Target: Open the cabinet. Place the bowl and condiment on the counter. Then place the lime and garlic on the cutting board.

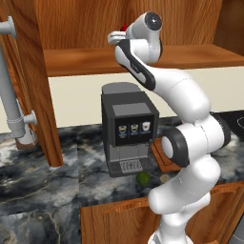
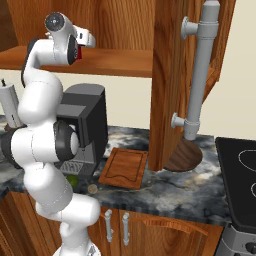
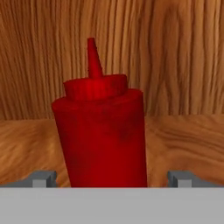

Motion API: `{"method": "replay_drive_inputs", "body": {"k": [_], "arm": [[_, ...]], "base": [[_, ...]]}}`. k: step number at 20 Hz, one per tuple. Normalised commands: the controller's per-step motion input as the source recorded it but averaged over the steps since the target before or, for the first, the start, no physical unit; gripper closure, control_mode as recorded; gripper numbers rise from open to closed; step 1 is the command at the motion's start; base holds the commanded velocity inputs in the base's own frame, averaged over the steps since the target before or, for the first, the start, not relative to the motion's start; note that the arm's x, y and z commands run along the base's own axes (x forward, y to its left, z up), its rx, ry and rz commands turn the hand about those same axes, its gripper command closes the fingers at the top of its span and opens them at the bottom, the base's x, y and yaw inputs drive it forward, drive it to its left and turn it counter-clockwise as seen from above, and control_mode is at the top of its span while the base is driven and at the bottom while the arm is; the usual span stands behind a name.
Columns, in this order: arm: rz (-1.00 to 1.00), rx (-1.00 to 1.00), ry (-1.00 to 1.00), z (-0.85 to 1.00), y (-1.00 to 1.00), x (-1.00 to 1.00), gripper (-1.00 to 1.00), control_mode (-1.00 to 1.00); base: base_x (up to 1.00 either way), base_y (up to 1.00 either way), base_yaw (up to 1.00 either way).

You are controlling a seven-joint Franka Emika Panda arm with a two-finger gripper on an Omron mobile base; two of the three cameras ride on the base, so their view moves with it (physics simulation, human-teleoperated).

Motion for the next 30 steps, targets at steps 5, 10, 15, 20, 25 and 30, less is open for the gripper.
{"method": "replay_drive_inputs", "body": {"k": [5, 10, 15, 20, 25, 30], "arm": [[0.00, 0.03, 0.00, -0.01, 0.00, 0.11, -1.00, -1.00], [0.00, 0.02, 0.00, 0.00, 0.00, 0.00, 1.00, -1.00], [0.01, 0.01, 0.00, 0.00, 0.01, -0.21, 1.00, -1.00], [0.00, 0.00, -0.03, 0.00, 0.00, -0.81, 1.00, -1.00], [0.00, 0.00, -0.08, -0.07, 0.00, -1.00, 1.00, -1.00], [0.02, 0.00, -0.09, -0.19, -0.02, -1.00, 1.00, -1.00]], "base": [[0.00, 0.00, 0.00], [0.00, 0.00, 0.00], [0.00, 0.00, 0.00], [0.00, 0.00, 0.00], [0.00, 0.00, 0.00], [0.00, 0.00, 0.00]]}}
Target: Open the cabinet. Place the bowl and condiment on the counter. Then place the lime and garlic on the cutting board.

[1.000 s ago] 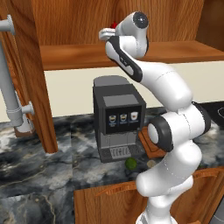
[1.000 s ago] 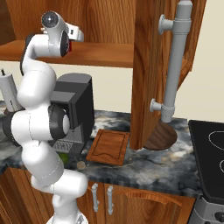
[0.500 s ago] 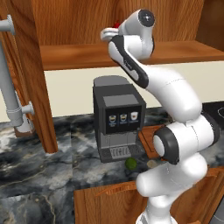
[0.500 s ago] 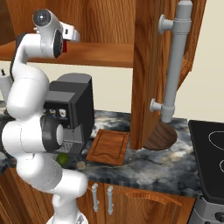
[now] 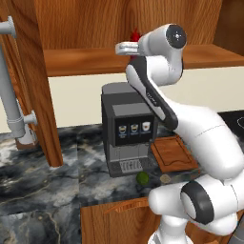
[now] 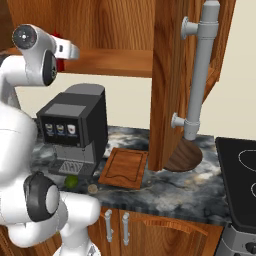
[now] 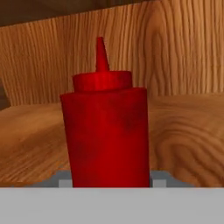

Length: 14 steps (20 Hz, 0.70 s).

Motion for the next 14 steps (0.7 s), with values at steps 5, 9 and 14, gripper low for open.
{"method": "replay_drive_inputs", "body": {"k": [5, 9, 14], "arm": [[0.03, 0.00, -0.09, -0.17, -0.16, -1.00, 1.00, -1.00], [0.04, 0.00, -0.08, -0.16, -0.28, -1.00, 1.00, -1.00], [0.06, 0.00, -0.05, -0.31, -0.49, -1.00, 1.00, -1.00]], "base": [[0.00, 0.00, 0.00], [0.00, 0.00, 0.00], [0.00, 0.00, 0.00]]}}
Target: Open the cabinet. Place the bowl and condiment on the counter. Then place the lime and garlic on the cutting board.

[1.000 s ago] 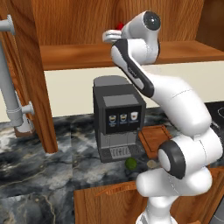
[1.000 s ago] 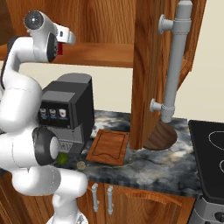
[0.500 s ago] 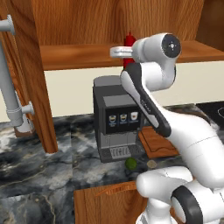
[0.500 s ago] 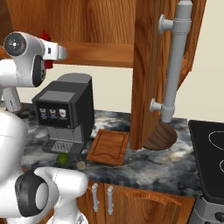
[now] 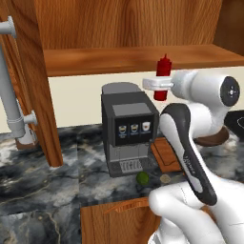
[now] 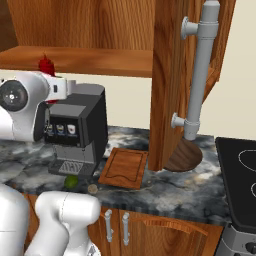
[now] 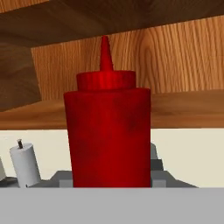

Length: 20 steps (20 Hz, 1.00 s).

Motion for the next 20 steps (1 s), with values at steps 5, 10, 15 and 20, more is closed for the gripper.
{"method": "replay_drive_inputs", "body": {"k": [5, 10, 15, 20], "arm": [[0.05, 0.00, -0.01, -0.51, -0.75, -0.99, 1.00, -1.00], [0.00, 0.00, 0.00, -0.55, -0.83, -0.86, 1.00, -1.00], [0.00, 0.00, 0.00, -0.59, -0.89, -0.51, 1.00, -1.00], [0.00, -0.08, -0.01, -0.73, -0.64, -0.19, 1.00, -1.00]], "base": [[0.00, 0.00, 0.00], [0.00, 0.00, 0.00], [0.00, 0.00, 0.00], [0.00, 0.00, 0.00]]}}
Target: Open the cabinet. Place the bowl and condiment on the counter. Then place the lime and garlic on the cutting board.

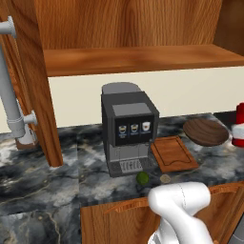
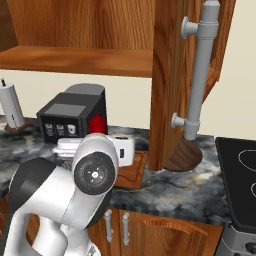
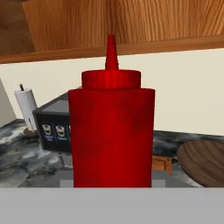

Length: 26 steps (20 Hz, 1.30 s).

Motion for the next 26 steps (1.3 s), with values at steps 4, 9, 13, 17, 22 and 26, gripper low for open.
{"method": "replay_drive_inputs", "body": {"k": [4, 9, 13, 17, 22, 26], "arm": [[0.00, -0.20, -0.12, -0.86, -0.18, 0.26, 1.00, -1.00], [0.00, -0.17, -0.16, -0.79, -0.21, 0.46, 1.00, -1.00], [0.00, -0.08, -0.12, -0.80, -0.36, 0.14, 1.00, -1.00], [0.00, -0.04, -0.12, -0.77, -0.39, 0.04, 1.00, -1.00], [0.00, 0.00, -0.04, -0.43, -0.43, 0.32, 1.00, -1.00], [0.00, 0.00, 0.00, -0.22, -0.49, 0.65, 1.00, -1.00]], "base": [[0.00, 0.00, 0.00], [0.00, 0.00, 0.00], [0.00, 0.00, 0.00], [0.00, 0.00, 0.00], [0.00, 0.00, 0.00], [0.00, 0.00, 0.00]]}}
